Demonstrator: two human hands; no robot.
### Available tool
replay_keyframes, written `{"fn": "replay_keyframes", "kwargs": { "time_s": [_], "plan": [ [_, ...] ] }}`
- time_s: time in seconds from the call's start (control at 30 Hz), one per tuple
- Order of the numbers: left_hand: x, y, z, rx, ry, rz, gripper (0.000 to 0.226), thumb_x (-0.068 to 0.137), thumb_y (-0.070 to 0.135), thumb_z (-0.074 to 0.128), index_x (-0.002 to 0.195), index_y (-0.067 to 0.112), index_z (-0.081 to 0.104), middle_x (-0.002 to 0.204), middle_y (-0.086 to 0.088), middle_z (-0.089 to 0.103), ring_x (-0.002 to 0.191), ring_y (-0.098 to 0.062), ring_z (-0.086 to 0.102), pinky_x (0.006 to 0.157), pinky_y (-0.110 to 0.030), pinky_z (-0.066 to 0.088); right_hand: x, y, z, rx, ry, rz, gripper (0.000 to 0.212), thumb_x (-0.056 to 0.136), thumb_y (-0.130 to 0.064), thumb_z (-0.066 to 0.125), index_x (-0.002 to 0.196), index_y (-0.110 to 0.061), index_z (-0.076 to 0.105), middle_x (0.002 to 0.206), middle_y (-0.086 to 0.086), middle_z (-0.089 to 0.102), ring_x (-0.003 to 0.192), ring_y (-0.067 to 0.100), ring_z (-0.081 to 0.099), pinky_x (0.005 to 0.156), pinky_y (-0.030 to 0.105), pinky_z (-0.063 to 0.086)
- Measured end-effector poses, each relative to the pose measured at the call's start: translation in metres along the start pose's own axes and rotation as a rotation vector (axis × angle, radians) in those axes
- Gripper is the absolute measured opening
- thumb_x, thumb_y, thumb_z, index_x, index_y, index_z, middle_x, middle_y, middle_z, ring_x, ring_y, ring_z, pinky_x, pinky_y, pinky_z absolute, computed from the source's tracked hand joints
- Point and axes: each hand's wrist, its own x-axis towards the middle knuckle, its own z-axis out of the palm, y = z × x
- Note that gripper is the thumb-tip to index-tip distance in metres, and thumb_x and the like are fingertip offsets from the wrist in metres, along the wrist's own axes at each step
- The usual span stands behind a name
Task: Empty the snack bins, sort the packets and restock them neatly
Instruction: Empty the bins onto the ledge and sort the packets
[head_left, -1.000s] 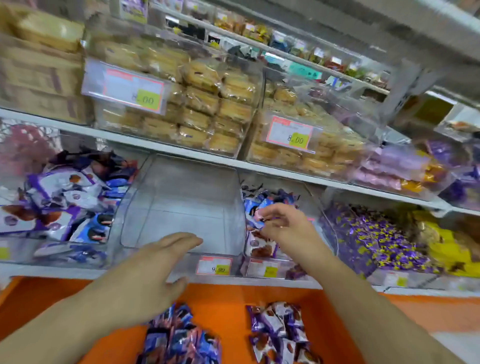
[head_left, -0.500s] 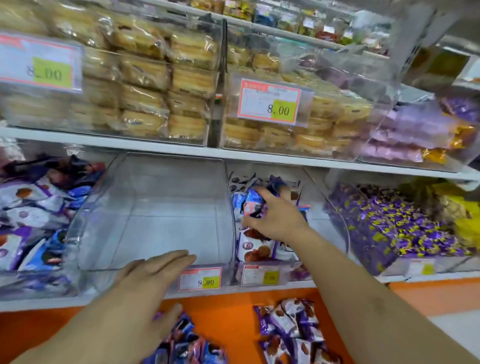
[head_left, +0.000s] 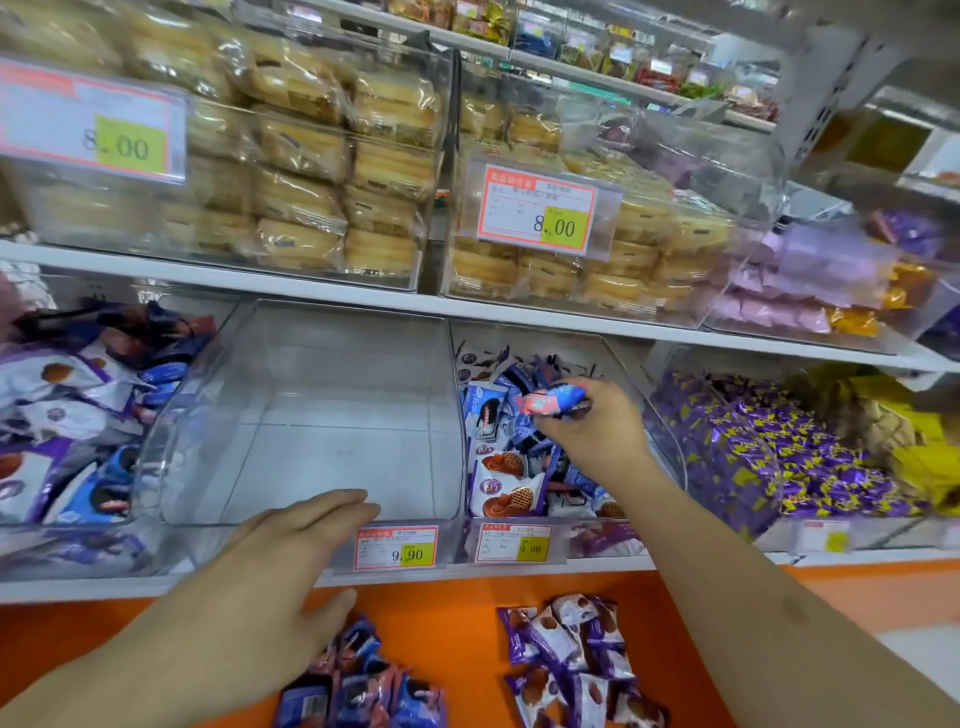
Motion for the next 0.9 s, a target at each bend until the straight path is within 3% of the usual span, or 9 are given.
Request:
{"fn": "replay_keyframes", "kwargs": {
  "time_s": [0.1,0.2,0.3,0.47,0.57,0.67,0.77,0.83,0.9],
  "plan": [
    [0.0,0.002,-0.004,-0.011,-0.008,-0.001,0.07,0.096,0.053,0.057,0.154,0.059,0.016,0.156,0.044,0.005,0.15,0.007,0.016,0.123,-0.017,0.013,-0.004,0.0,-0.012,0.17,0.035,0.049,0.026,0.082,-0.019,0.09,0.101,-0.024,0.074,0.09,-0.009,0.076,0.073,-0.004,0.07,0.066,0.018,0.056],
    [-0.001,0.007,-0.01,-0.036,-0.009,-0.012,0.068,0.099,0.049,0.057,0.155,0.054,0.019,0.159,0.04,0.006,0.149,0.01,0.014,0.121,-0.012,0.009,-0.01,-0.003,-0.026,0.306,0.088,0.08,0.025,0.082,-0.016,0.089,0.104,-0.018,0.077,0.092,-0.004,0.079,0.086,0.01,0.076,0.084,0.039,0.064],
    [-0.002,0.015,-0.015,-0.045,-0.009,-0.021,0.066,0.1,0.048,0.056,0.156,0.051,0.021,0.16,0.038,0.005,0.149,0.01,0.014,0.117,-0.008,0.007,-0.018,-0.012,-0.041,0.444,0.14,0.115,0.019,0.083,-0.013,0.089,0.097,-0.02,0.078,0.092,0.0,0.08,0.092,0.022,0.076,0.089,0.049,0.062],
    [-0.008,0.036,-0.026,-0.163,0.011,-0.037,0.048,0.099,0.044,0.06,0.141,0.052,0.04,0.145,0.042,0.028,0.137,0.011,0.034,0.103,-0.001,0.023,-0.054,-0.042,-0.065,0.684,0.072,0.163,0.023,0.087,-0.005,0.083,0.108,-0.009,0.077,0.104,0.015,0.079,0.1,0.033,0.077,0.092,0.056,0.061],
    [-0.012,0.056,-0.033,-0.509,0.049,-0.145,0.036,0.094,0.048,0.068,0.126,0.051,0.052,0.129,0.036,0.051,0.12,0.008,0.055,0.098,-0.012,0.042,-0.094,-0.072,-0.067,0.797,-0.046,0.205,0.018,0.089,-0.001,0.076,0.106,-0.008,0.077,0.103,0.017,0.079,0.094,0.035,0.078,0.08,0.052,0.065],
    [-0.018,0.081,-0.039,-1.029,0.033,-0.312,0.053,0.08,0.058,0.072,0.13,0.046,0.056,0.124,0.02,0.067,0.112,-0.002,0.066,0.086,-0.027,0.058,-0.132,-0.099,-0.055,0.874,-0.2,0.204,0.017,0.09,0.001,0.073,0.09,-0.014,0.083,0.101,0.019,0.079,0.083,0.033,0.078,0.066,0.042,0.066],
    [-0.025,0.099,-0.039,-1.526,-0.162,-0.408,0.051,0.085,0.049,0.072,0.13,0.025,0.066,0.123,-0.014,0.073,0.113,-0.039,0.07,0.091,-0.06,0.059,-0.159,-0.115,-0.036,0.911,-0.256,0.206,0.017,0.089,-0.001,0.075,0.1,-0.011,0.083,0.107,0.02,0.078,0.098,0.036,0.077,0.084,0.046,0.063],
    [-0.029,0.103,-0.036,-1.649,-0.186,-0.401,0.042,0.094,0.039,0.068,0.126,0.011,0.07,0.124,-0.033,0.066,0.111,-0.054,0.066,0.087,-0.064,0.059,-0.173,-0.121,-0.025,0.96,-0.26,0.248,0.018,0.091,0.0,0.075,0.107,-0.005,0.079,0.109,0.021,0.078,0.102,0.039,0.076,0.089,0.049,0.061],
    [-0.034,0.103,-0.034,-1.676,-0.109,-0.423,0.031,0.095,0.031,0.068,0.117,0.011,0.075,0.115,-0.033,0.07,0.103,-0.054,0.07,0.086,-0.062,0.06,-0.182,-0.124,-0.022,1.008,-0.266,0.311,0.02,0.091,-0.001,0.075,0.111,0.0,0.076,0.109,0.023,0.077,0.102,0.041,0.075,0.089,0.049,0.061]
  ]
}}
